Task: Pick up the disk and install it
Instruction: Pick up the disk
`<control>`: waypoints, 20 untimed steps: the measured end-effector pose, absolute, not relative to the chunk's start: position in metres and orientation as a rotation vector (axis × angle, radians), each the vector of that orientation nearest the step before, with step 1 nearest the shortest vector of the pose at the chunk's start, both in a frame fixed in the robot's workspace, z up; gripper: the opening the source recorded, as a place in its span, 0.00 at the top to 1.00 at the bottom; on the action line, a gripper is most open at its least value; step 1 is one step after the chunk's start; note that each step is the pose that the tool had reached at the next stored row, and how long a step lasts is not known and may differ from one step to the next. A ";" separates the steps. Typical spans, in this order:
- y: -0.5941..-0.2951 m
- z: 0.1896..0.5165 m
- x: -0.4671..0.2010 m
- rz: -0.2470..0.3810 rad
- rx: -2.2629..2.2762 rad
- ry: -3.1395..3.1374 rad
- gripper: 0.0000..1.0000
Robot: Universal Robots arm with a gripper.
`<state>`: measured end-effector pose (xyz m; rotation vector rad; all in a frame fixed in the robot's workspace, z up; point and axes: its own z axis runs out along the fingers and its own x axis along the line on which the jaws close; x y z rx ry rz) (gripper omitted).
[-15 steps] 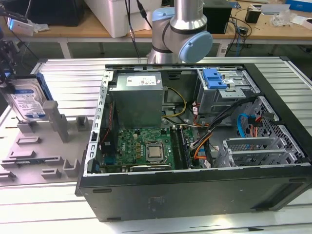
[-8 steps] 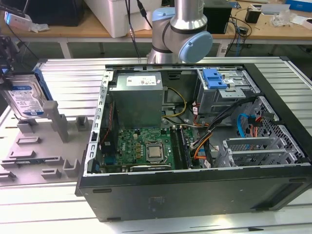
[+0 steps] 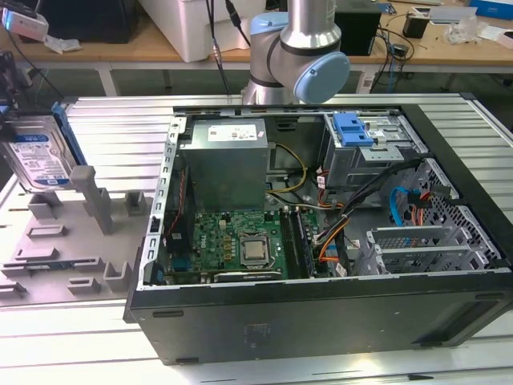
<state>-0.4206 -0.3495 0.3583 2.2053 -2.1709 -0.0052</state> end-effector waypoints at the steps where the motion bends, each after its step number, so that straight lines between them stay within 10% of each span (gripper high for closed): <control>1: -0.350 0.360 -0.421 -0.005 2.205 -2.171 0.63; 20: -0.350 0.386 -0.421 -0.002 2.203 -2.170 0.63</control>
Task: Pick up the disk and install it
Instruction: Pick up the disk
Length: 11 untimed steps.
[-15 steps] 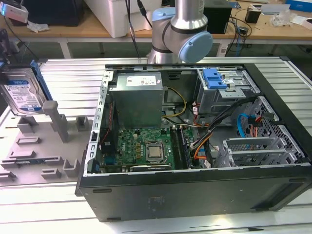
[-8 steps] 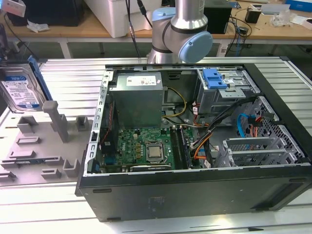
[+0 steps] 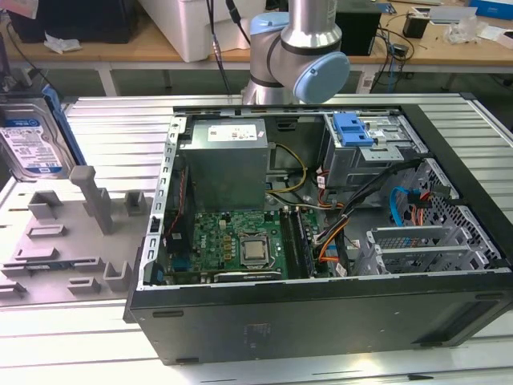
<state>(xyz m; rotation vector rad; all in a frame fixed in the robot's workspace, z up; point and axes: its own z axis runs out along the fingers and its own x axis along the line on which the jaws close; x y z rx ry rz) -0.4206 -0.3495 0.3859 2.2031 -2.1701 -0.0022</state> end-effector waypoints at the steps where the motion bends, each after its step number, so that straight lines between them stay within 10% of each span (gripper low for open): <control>1: -0.350 0.387 -0.421 -0.002 2.203 -2.170 0.63; 11: -0.350 0.399 -0.421 -0.001 2.202 -2.170 0.63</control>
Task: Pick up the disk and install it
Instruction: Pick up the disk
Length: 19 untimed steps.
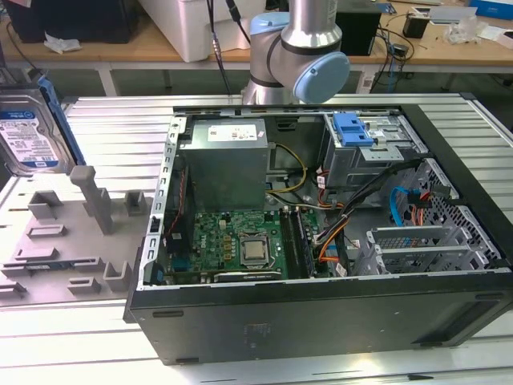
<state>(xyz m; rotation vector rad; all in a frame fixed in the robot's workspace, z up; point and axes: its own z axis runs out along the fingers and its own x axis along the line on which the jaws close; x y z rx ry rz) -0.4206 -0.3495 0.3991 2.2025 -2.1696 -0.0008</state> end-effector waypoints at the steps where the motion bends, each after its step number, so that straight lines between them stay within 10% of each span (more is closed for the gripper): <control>1: -0.350 0.400 -0.421 -0.001 2.202 -2.169 0.63; 19: -0.350 0.420 -0.421 0.000 2.202 -2.169 0.63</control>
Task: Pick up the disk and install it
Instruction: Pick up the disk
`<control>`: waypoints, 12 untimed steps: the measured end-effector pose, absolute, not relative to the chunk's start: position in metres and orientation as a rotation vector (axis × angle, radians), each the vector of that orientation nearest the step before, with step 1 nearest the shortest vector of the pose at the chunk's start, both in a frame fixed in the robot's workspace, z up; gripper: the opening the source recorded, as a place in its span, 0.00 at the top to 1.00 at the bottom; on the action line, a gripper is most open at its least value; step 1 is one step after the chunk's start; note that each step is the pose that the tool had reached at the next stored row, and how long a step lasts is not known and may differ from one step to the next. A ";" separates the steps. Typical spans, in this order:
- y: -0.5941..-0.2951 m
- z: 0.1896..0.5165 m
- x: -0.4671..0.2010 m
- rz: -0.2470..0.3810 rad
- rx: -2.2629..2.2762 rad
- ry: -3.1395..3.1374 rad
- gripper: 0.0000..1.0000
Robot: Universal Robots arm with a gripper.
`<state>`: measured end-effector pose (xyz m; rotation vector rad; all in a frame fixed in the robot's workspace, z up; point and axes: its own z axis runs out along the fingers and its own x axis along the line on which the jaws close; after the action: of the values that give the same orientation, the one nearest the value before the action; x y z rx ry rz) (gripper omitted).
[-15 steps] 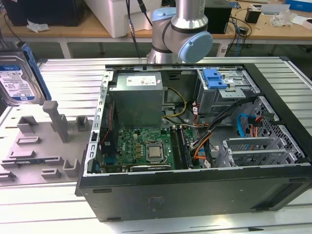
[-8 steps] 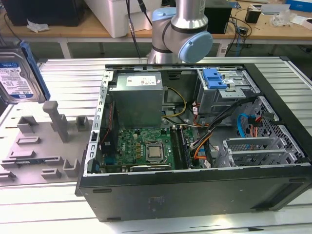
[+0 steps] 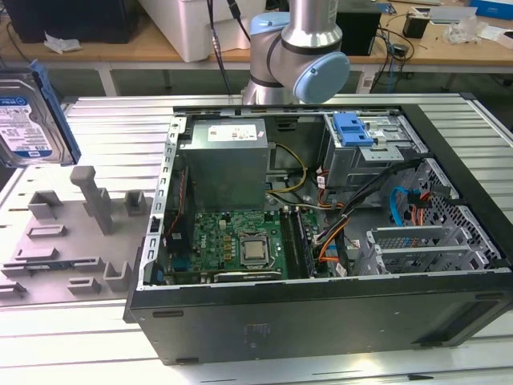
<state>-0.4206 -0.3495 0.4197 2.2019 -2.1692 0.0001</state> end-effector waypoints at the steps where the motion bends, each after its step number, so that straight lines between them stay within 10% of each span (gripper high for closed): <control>1: -0.350 0.420 -0.421 0.000 2.202 -2.169 0.63; 12: -0.350 0.432 -0.421 0.000 2.202 -2.169 0.63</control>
<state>-0.4206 -0.3495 0.4325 2.2019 -2.1691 0.0003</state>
